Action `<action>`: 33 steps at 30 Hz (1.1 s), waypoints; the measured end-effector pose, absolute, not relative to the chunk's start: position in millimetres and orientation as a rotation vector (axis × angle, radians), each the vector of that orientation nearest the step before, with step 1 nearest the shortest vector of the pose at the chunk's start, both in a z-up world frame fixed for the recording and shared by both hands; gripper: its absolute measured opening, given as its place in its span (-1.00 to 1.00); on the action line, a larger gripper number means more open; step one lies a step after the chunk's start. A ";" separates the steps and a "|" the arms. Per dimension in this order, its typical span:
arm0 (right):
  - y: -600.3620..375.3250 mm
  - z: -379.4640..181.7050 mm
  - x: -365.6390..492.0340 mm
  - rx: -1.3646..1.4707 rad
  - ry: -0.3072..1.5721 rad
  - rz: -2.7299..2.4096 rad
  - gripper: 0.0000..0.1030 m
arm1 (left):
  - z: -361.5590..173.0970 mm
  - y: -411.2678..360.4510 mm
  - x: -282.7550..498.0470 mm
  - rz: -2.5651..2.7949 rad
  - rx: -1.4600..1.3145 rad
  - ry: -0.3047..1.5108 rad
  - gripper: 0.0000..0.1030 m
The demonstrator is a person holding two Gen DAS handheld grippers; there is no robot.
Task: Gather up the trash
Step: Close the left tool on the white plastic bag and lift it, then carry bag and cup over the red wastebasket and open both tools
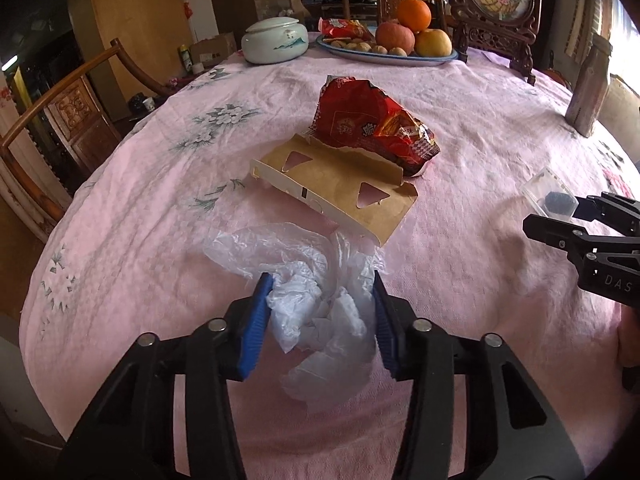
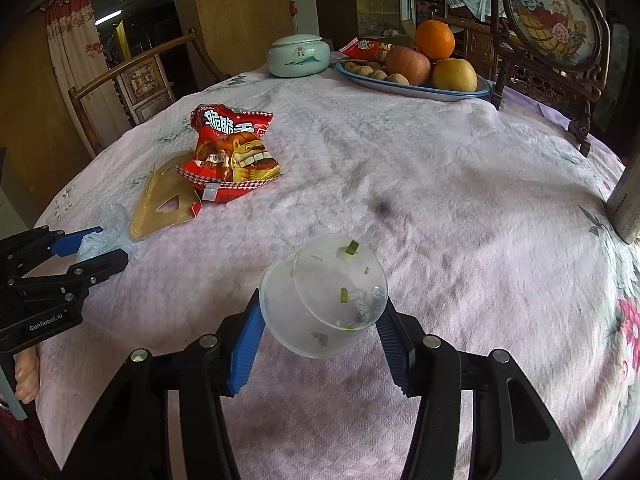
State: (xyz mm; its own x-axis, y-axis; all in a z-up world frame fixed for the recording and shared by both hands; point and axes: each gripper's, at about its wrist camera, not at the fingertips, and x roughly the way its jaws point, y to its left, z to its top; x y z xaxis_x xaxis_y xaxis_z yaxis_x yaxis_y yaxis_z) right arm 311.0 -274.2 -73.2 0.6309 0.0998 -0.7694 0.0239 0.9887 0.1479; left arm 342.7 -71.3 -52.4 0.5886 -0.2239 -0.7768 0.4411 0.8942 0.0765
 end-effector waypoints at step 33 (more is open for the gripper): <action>-213.6 -25.7 255.5 0.011 0.649 0.189 0.13 | -0.8 161.1 195.9 -0.020 -0.107 0.698 -0.40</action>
State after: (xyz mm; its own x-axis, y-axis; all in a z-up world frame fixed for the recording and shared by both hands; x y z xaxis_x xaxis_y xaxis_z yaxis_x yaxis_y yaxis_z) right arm 255.5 -213.6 -25.7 0.7801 0.1779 -0.5998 -0.1711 0.9828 0.0690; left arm 195.9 161.1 -0.8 0.7661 -0.0541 -0.6404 -0.0176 0.9943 -0.1050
